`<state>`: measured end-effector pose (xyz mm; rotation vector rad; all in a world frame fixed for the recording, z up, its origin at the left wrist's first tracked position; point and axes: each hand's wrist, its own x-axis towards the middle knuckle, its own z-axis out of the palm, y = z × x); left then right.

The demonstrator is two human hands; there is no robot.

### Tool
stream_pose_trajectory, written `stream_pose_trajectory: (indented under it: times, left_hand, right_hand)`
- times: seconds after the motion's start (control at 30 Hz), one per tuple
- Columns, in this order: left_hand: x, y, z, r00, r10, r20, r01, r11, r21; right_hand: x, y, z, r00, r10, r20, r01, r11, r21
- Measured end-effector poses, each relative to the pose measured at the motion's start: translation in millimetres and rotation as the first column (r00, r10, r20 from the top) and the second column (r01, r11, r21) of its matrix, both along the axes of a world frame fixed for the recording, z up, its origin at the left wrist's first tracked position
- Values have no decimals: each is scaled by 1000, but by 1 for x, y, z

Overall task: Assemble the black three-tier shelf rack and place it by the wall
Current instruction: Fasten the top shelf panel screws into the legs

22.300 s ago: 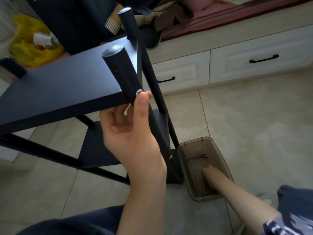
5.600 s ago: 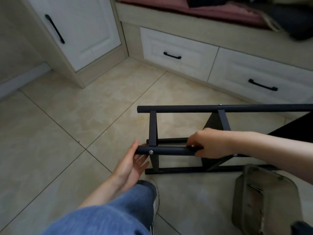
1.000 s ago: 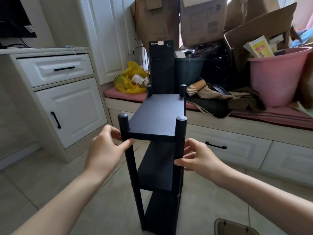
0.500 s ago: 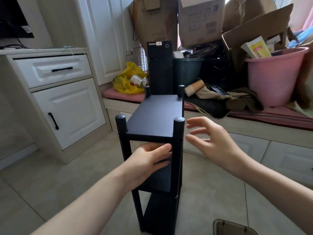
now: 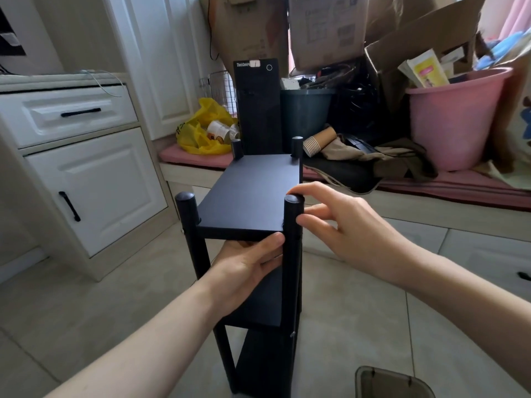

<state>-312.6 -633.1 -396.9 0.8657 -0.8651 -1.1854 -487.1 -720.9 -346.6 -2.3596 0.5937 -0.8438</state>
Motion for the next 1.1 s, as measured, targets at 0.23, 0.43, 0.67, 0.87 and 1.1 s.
stream_pose_trajectory:
  times: [0.23,0.43,0.67,0.87,1.1]
  left_hand:
    - [2,-1,-3,999,8,39,-8,1000,-2]
    - [4,1,-3,999,-19,32,19,1000,-20]
    - [0,2,-2,1000,-13,25,14,999,-38]
    - [4,-1,-7,998,-23,55,25,999,-32]
    - [6,-2,-9,998,-41,52,44,998,-47]
  right_hand:
    - [-2,1,3,1000,10,-23,-11,1000,-27]
    - [1,5,5,999,13,-39,-13,1000,-14]
    - [4,8,-10,995,-10,101,1,996,89]
    - [-5,3,-19,981,-57,183,21,981,194]
    - [-50,-8,-73,980,-200,14,178,900,399]
